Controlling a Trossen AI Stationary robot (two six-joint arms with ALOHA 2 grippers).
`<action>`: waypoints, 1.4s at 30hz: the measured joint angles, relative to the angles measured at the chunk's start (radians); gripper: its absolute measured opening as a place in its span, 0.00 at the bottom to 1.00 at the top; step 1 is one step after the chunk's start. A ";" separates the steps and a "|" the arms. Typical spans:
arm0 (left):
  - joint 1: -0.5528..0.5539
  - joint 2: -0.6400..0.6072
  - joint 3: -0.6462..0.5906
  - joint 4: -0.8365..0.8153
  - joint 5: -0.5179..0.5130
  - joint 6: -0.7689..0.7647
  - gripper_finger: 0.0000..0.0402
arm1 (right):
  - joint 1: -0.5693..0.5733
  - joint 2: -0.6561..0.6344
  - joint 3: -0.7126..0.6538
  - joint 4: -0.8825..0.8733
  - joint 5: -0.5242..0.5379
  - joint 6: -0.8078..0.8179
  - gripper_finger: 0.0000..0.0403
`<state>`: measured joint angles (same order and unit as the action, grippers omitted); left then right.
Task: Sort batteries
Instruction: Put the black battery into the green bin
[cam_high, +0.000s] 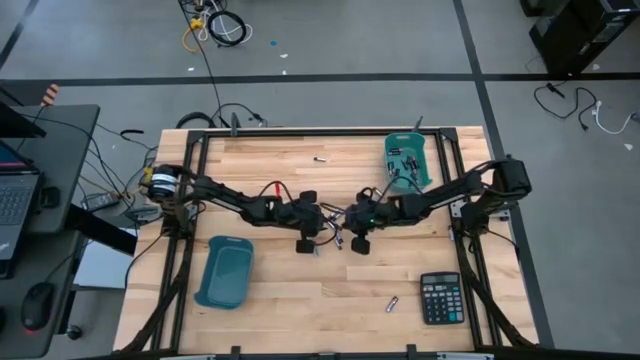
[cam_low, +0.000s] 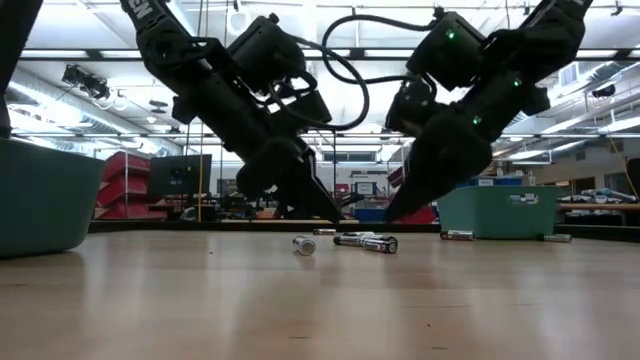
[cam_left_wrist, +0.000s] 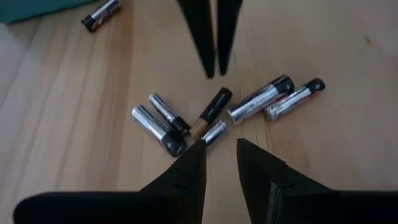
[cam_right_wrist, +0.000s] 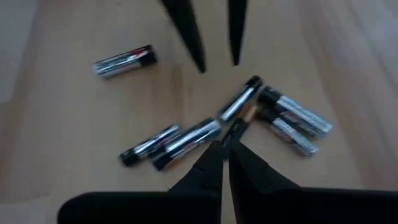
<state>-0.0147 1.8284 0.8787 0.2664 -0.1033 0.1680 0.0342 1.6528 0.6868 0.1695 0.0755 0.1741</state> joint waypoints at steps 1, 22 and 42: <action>0.000 0.006 0.000 0.011 0.000 0.000 0.22 | 0.001 0.004 0.000 0.002 0.010 -0.004 0.03; 0.001 0.012 0.000 0.044 -0.013 0.003 0.22 | 0.018 0.080 0.000 0.080 0.096 0.009 0.32; -0.006 0.011 0.000 0.059 -0.029 -0.045 0.22 | 0.016 0.080 -0.023 0.081 0.111 0.038 0.32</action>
<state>-0.0208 1.8397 0.8787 0.3254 -0.1327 0.1234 0.0504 1.7332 0.6636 0.2504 0.1864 0.2125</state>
